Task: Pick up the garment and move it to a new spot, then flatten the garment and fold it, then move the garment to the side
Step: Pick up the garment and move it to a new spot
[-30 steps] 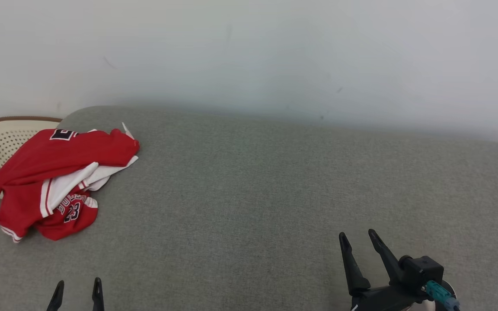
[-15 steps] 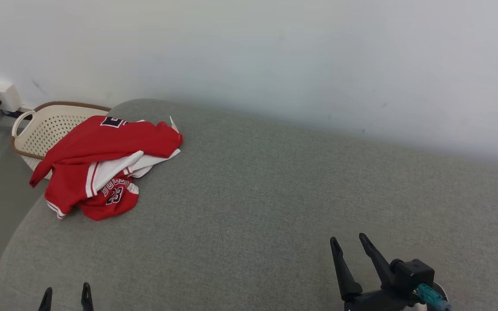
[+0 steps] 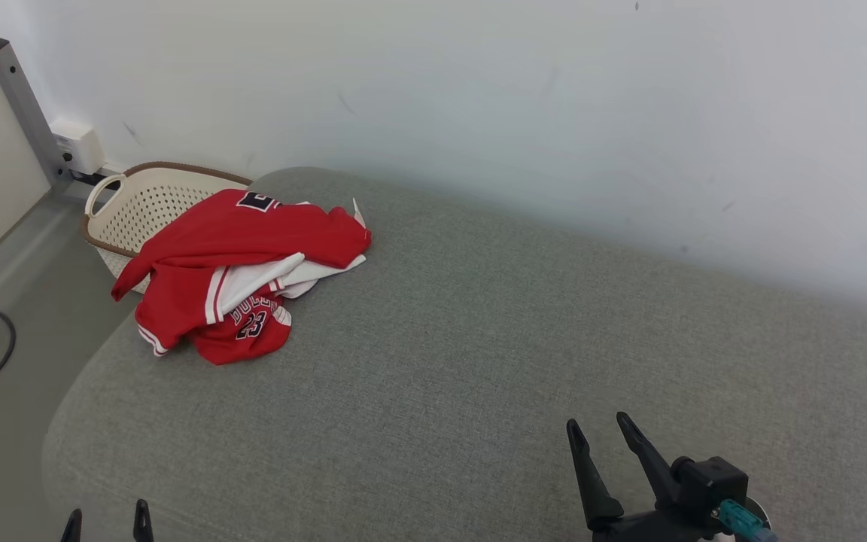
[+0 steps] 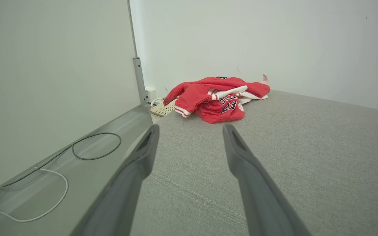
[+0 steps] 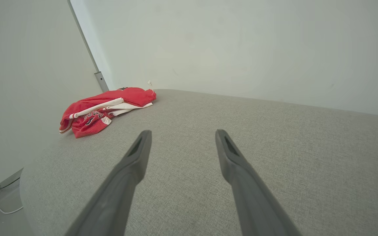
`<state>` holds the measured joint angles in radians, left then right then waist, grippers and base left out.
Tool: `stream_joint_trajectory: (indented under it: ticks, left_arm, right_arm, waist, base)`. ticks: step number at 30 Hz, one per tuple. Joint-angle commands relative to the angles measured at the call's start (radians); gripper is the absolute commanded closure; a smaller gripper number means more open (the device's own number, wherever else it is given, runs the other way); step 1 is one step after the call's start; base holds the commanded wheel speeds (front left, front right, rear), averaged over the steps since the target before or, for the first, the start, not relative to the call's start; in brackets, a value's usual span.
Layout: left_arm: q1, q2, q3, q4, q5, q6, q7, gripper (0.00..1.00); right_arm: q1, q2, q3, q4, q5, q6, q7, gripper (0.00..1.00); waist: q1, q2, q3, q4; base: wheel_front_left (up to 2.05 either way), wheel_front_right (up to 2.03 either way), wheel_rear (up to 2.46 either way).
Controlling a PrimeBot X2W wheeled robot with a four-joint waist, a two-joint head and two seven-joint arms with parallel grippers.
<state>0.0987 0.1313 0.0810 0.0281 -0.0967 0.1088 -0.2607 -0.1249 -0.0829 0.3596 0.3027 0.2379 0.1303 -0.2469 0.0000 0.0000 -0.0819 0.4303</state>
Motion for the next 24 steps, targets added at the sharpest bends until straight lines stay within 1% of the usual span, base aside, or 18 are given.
stream_joint_trajectory:
  ticks: [1,8,13,19,24]
  left_arm:
    - [0.014,0.008,0.004,-0.005,-0.014,0.006,-0.004,0.0]
    - [0.017,0.009,0.007,-0.011,-0.018,0.014,-0.004,0.0]
    - [-0.009,0.012,0.006,-0.016,-0.03,0.009,-0.004,0.0]
    - [-0.05,0.021,0.008,-0.026,-0.05,-0.003,-0.002,0.0]
    - [-0.125,0.051,0.019,-0.037,-0.08,-0.028,0.006,0.0]
  right_arm:
    - [0.007,0.003,0.003,0.001,0.007,0.001,-0.005,0.0]
    - [0.002,0.002,0.011,0.007,0.01,0.001,-0.008,0.0]
    - [-0.01,-0.001,0.016,0.011,0.012,0.001,-0.01,0.0]
    - [-0.024,-0.004,0.019,0.01,0.01,0.001,-0.009,0.0]
    - [-0.041,-0.011,0.023,0.008,0.008,0.001,-0.006,0.0]
  waist:
    - [0.0,0.0,-0.001,0.008]
    - [0.0,0.0,0.002,0.01]
    - [0.0,0.0,0.011,-0.004]
    - [0.0,0.0,0.028,-0.033]
    - [0.0,0.0,0.054,-0.072]
  base:
    - [0.0,0.0,0.0]
    - [0.0,0.0,0.0]
    - [0.0,0.0,0.0]
    - [0.0,0.0,0.0]
    - [0.0,0.0,0.0]
